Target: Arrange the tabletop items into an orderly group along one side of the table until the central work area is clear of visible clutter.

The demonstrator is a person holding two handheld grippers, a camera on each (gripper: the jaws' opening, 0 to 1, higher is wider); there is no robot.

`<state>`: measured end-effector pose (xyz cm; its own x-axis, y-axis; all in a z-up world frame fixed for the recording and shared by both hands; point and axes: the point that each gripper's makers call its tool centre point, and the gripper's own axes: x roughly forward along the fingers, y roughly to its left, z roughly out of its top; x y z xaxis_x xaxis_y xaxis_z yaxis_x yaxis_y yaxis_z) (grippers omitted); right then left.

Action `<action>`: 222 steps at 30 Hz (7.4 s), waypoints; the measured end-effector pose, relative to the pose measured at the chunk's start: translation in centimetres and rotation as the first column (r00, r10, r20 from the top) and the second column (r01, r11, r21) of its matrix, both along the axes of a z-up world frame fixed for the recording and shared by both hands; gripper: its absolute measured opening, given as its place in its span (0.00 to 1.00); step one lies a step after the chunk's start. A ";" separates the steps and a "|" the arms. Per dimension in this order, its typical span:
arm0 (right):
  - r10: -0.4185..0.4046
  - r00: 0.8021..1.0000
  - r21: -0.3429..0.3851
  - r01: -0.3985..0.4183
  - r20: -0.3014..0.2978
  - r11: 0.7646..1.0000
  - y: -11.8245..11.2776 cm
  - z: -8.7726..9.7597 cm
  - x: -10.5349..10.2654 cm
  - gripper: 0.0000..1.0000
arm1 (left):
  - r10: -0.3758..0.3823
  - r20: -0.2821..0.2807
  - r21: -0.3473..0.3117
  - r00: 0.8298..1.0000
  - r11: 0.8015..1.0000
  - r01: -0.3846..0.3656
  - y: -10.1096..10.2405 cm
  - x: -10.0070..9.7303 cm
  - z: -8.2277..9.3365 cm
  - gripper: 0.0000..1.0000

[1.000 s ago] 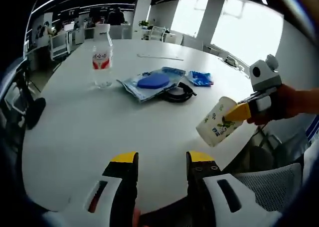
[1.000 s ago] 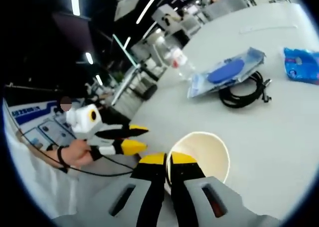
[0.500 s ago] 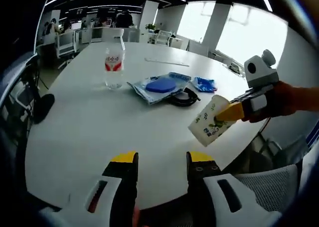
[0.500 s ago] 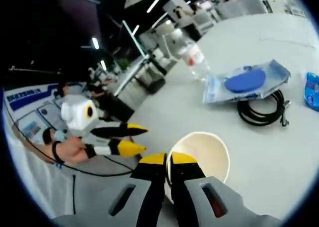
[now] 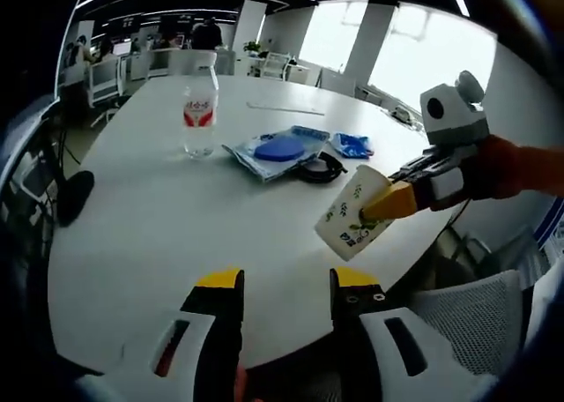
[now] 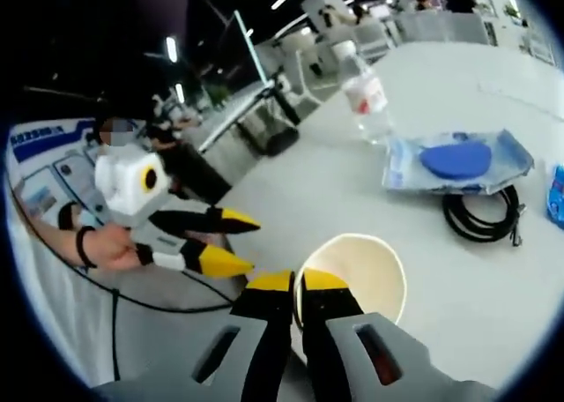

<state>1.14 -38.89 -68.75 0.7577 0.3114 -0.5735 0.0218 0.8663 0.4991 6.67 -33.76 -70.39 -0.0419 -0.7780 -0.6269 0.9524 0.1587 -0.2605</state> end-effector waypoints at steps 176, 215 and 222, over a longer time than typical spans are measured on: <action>-0.229 0.968 -0.307 0.188 -0.103 0.933 -22.4 -1.4 -6.3 0.17 | 0.345 -0.138 0.068 0.928 0.938 -0.339 -10.9 -0.9 -1.7 0.35; -0.288 0.947 -0.155 0.266 -0.142 0.951 -25.5 -4.0 -1.7 0.21 | 0.557 -0.256 0.087 0.790 0.828 -0.555 -14.7 2.3 -3.5 0.33; -0.249 0.952 -0.171 0.219 -0.178 0.961 -24.1 -5.4 -1.9 0.21 | 0.551 -0.255 0.086 0.794 0.831 -0.549 -14.7 2.1 -3.4 0.33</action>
<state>-0.80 -62.99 -74.17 0.6670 0.0394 -0.7440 0.3174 0.8885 0.3315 8.81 -48.41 -73.79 0.2315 -0.7148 -0.6599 0.6016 0.6383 -0.4803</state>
